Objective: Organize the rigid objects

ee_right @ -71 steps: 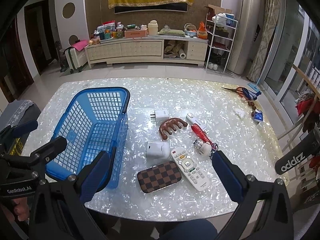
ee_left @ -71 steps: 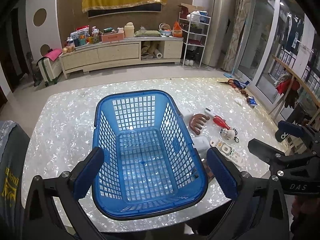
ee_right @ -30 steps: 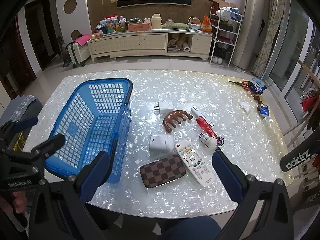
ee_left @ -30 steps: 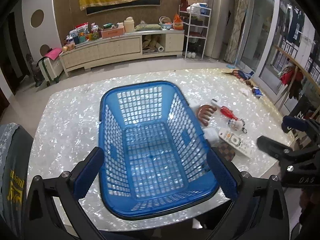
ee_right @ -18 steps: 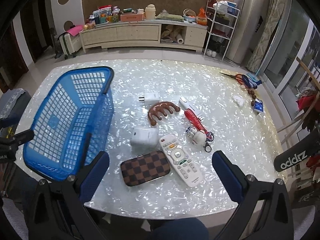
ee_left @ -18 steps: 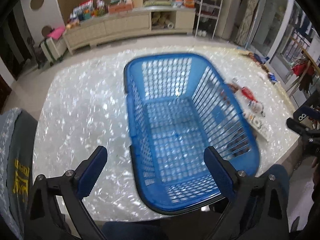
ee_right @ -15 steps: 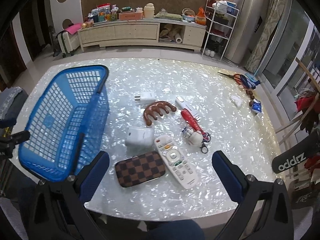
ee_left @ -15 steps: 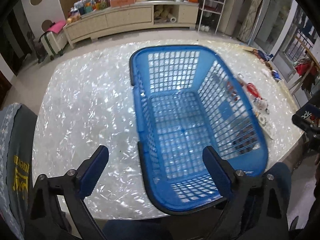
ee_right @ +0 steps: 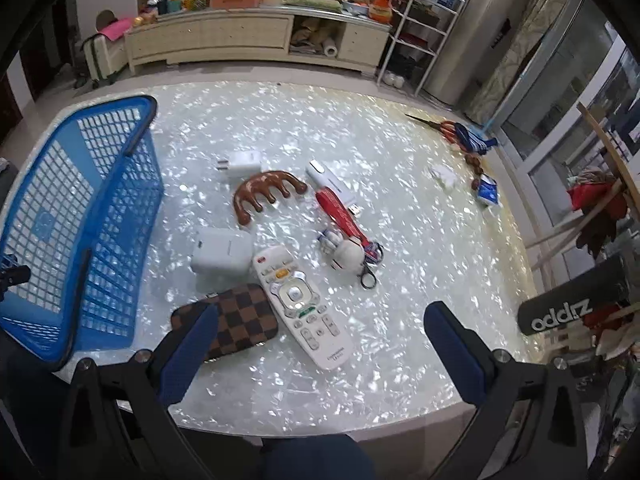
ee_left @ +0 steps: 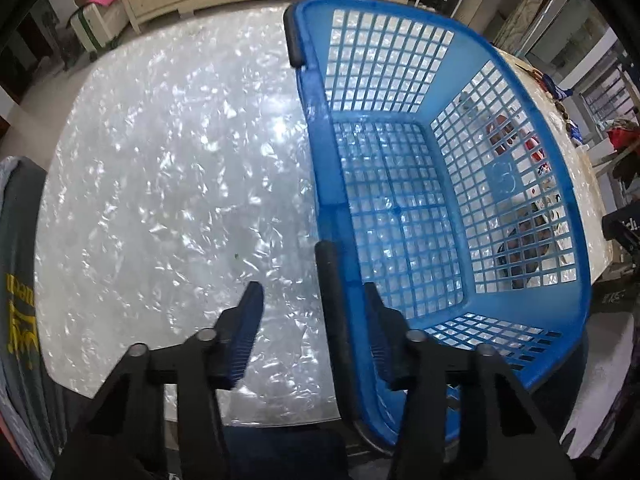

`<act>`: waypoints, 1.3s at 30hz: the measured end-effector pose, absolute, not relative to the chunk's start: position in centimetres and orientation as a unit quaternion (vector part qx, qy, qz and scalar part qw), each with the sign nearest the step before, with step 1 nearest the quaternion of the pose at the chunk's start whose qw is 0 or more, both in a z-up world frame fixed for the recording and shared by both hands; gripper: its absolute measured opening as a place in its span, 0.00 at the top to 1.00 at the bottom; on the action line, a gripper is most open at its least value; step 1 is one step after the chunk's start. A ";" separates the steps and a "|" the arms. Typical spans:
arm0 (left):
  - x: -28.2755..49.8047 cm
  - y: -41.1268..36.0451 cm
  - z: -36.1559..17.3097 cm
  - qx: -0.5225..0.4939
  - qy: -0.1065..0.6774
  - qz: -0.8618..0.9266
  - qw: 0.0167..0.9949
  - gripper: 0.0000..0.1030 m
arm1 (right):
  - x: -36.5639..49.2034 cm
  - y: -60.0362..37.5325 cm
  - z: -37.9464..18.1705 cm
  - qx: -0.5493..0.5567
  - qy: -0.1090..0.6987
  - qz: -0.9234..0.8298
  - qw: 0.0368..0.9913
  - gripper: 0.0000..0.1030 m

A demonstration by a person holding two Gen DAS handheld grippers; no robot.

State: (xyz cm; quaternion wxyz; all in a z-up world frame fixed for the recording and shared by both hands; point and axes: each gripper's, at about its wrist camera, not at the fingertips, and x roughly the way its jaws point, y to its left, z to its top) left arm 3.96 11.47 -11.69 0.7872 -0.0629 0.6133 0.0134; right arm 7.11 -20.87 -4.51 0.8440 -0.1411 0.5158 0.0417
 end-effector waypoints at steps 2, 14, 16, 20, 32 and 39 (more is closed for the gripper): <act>4.0 11.4 -12.1 -0.066 0.614 0.004 0.786 0.61 | 7.2 -20.9 -4.6 -0.144 0.519 0.033 0.842 0.00; 5.4 10.7 -13.6 -0.066 0.630 -0.017 0.774 0.86 | 7.3 -22.1 -5.3 -0.122 0.539 0.002 0.833 0.00; 5.6 10.4 -13.8 -0.064 0.632 -0.017 0.772 0.92 | 7.6 -22.7 -5.6 -0.114 0.542 0.006 0.832 0.00; 5.9 10.1 -14.0 -0.066 0.631 -0.008 0.773 0.92 | 8.3 -23.8 -5.9 -0.101 0.552 0.012 0.828 0.00; 5.9 10.4 -14.4 -0.080 0.625 0.013 0.776 0.94 | 11.6 -25.6 -8.4 -0.142 0.562 0.052 0.813 0.00; 5.9 10.6 -14.5 -0.083 0.627 0.015 0.775 0.95 | 12.2 -24.7 -12.4 -0.136 0.600 0.111 0.781 0.00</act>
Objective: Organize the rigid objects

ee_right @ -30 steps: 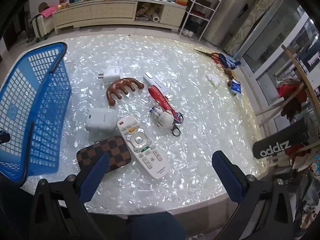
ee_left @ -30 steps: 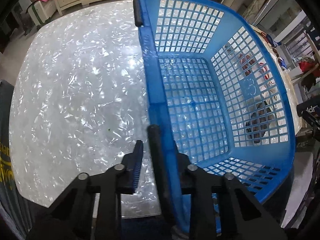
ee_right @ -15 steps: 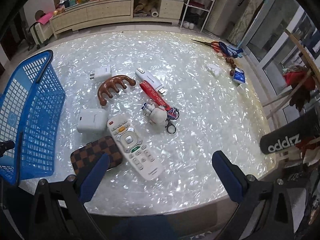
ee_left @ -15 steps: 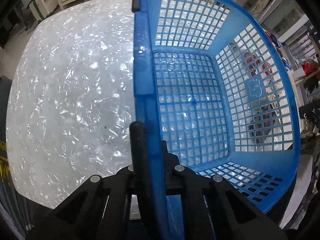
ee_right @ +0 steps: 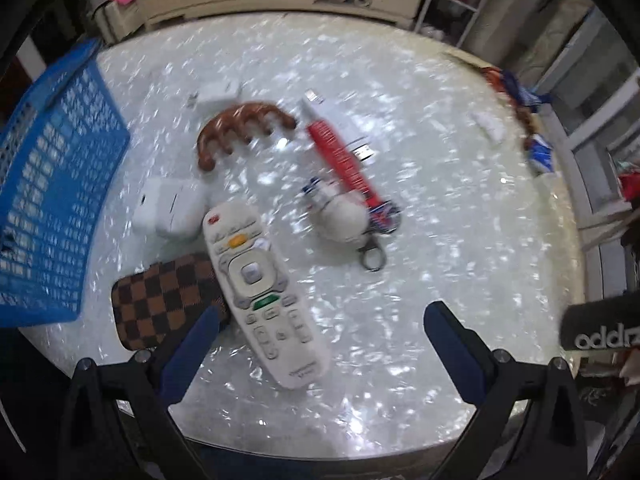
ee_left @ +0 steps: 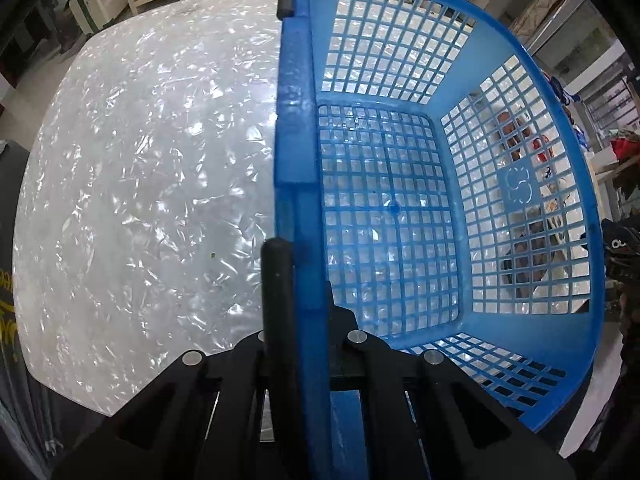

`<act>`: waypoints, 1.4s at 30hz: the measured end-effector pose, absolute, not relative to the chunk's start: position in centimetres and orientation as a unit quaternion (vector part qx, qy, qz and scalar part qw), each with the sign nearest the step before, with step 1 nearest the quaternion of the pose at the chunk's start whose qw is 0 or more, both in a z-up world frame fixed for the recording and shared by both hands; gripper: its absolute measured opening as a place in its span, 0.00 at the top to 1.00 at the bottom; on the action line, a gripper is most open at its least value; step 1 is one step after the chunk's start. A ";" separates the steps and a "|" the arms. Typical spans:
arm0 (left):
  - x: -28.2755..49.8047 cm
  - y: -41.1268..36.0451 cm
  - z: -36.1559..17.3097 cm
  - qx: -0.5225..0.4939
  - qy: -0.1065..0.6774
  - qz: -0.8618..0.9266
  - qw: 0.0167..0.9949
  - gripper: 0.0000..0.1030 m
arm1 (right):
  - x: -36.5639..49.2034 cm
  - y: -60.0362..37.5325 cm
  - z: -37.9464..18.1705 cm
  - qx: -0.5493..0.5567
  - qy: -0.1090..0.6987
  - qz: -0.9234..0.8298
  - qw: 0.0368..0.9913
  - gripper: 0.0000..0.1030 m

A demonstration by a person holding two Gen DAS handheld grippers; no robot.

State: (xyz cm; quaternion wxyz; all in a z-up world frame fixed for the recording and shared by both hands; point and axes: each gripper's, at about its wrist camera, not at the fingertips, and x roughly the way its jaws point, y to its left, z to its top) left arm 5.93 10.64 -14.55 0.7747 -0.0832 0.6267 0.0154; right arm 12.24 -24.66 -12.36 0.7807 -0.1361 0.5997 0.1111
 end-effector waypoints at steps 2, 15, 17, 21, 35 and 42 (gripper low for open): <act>5.9 10.8 -14.5 -0.087 0.626 0.016 0.775 0.95 | 12.3 -24.1 -13.3 -0.141 0.607 0.121 0.773 0.00; 5.8 11.0 -14.4 -0.086 0.624 0.015 0.777 0.95 | 14.4 -23.5 -16.2 -0.142 0.642 0.168 0.734 0.14; 5.8 11.0 -14.4 -0.084 0.624 0.014 0.777 0.95 | 14.7 -23.6 -16.3 -0.144 0.646 0.180 0.728 0.16; 5.7 10.8 -14.3 -0.082 0.623 0.014 0.778 0.95 | 15.9 -24.4 -16.6 -0.138 0.657 0.183 0.718 0.39; 5.4 10.8 -14.3 -0.090 0.617 0.018 0.782 0.95 | 15.9 -25.0 -16.7 -0.128 0.647 0.164 0.734 0.54; 5.2 10.9 -14.2 -0.092 0.612 0.020 0.785 0.95 | 13.6 -25.8 -13.7 -0.089 0.633 0.159 0.752 0.55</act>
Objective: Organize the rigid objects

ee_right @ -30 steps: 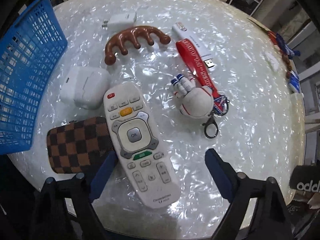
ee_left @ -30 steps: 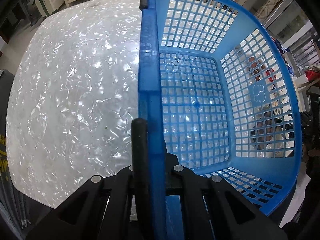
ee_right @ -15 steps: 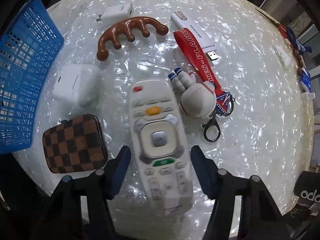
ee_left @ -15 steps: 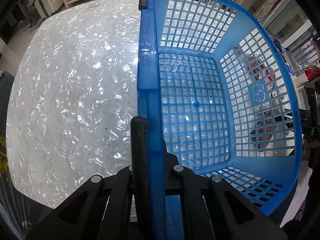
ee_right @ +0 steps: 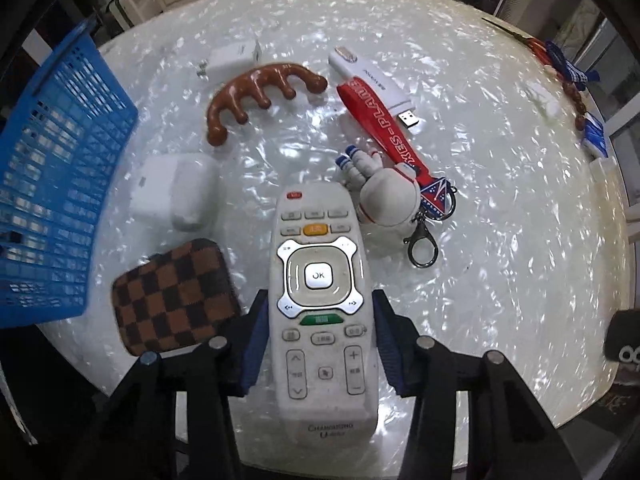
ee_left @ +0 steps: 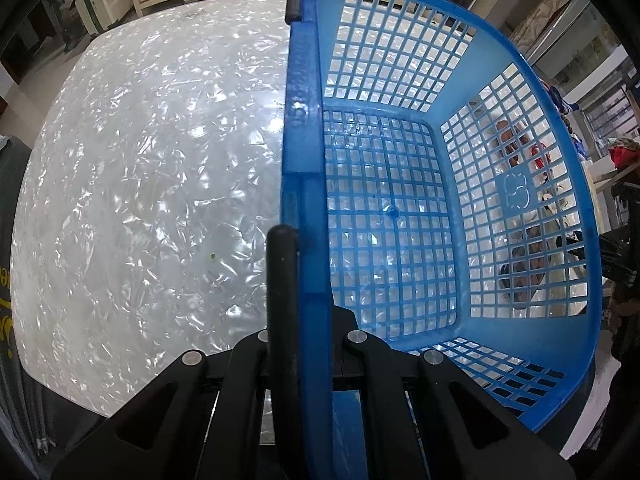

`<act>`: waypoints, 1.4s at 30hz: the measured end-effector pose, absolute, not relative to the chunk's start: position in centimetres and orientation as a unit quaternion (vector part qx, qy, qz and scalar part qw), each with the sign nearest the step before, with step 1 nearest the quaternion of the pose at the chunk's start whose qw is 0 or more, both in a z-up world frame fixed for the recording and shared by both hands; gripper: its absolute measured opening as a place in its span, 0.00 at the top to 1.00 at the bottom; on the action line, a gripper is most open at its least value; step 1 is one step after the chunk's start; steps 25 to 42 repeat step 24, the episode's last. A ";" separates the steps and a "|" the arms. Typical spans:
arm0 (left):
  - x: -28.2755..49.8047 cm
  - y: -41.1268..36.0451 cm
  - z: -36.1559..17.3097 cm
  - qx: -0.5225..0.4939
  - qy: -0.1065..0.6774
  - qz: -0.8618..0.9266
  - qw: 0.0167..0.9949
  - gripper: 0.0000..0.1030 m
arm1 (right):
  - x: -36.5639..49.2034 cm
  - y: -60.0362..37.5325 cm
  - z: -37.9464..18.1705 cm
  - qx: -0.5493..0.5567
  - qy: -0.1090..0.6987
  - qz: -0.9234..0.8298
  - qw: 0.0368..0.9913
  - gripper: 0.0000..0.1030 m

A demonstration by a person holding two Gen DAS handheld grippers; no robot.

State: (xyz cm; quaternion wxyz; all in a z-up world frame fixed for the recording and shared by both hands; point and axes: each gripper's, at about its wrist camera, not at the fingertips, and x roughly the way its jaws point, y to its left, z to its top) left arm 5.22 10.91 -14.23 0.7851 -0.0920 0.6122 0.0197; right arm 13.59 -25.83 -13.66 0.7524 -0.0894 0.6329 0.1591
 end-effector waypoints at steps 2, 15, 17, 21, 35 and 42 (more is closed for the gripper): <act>5.2 10.9 -14.2 -0.092 0.611 0.021 0.786 0.95 | 13.1 -25.8 -12.8 -0.083 0.630 0.161 0.755 0.55; 5.0 11.1 -14.1 -0.097 0.602 0.023 0.792 0.95 | 9.8 -24.2 -4.2 -0.073 0.580 0.193 0.788 0.55; 5.0 11.2 -14.0 -0.094 0.602 0.023 0.793 0.95 | 9.5 -23.3 -2.6 -0.077 0.568 0.199 0.795 0.55; 4.9 11.1 -14.0 -0.092 0.602 0.021 0.793 0.95 | 9.4 -21.3 0.1 -0.074 0.548 0.215 0.805 0.55; 4.8 11.1 -14.0 -0.095 0.602 0.019 0.793 0.95 | 9.3 -19.6 1.6 -0.081 0.534 0.228 0.810 0.55; 4.8 11.1 -14.0 -0.095 0.602 0.019 0.793 0.95 | 9.3 -19.6 1.6 -0.081 0.534 0.228 0.810 0.55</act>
